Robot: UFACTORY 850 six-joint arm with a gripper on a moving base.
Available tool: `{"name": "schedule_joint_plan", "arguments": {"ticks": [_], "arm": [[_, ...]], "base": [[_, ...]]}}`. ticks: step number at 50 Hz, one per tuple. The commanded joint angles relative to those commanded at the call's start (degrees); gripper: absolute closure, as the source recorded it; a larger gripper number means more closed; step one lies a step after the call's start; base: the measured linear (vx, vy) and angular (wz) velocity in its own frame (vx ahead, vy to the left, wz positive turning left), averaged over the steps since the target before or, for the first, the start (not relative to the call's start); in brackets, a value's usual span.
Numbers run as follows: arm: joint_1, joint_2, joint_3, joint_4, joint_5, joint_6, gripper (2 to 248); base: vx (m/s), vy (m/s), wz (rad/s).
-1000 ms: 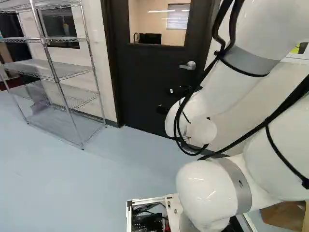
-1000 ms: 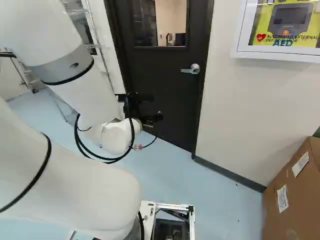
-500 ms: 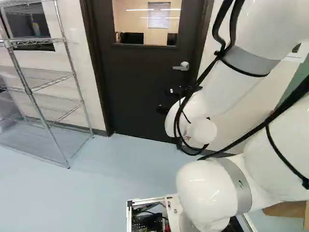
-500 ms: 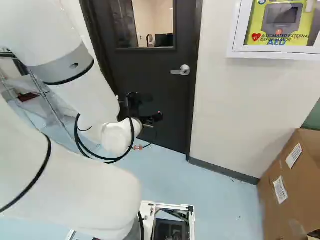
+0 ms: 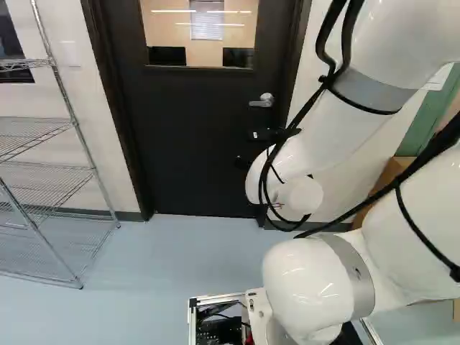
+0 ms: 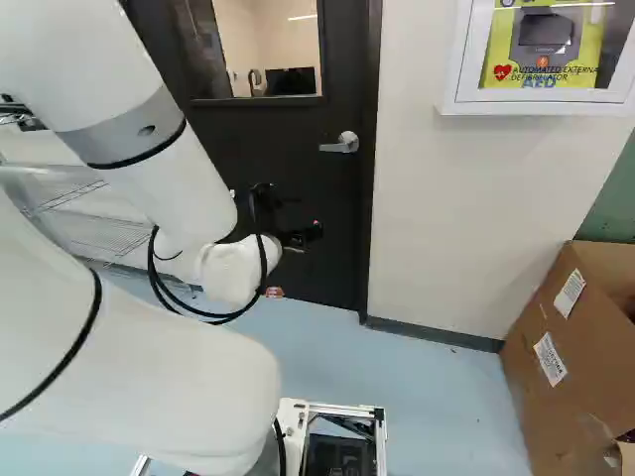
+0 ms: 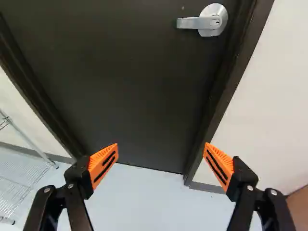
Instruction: Open the door and move inside
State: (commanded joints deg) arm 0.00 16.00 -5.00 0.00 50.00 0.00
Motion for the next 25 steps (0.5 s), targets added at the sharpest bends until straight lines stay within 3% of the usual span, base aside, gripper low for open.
{"name": "schedule_joint_plan", "arguments": {"ticks": [25], "arm": [[0.00, 0.00, 0.00, 0.00, 0.00, 0.00, 3]], "base": [[0.155, 0.118, -0.305]]}}
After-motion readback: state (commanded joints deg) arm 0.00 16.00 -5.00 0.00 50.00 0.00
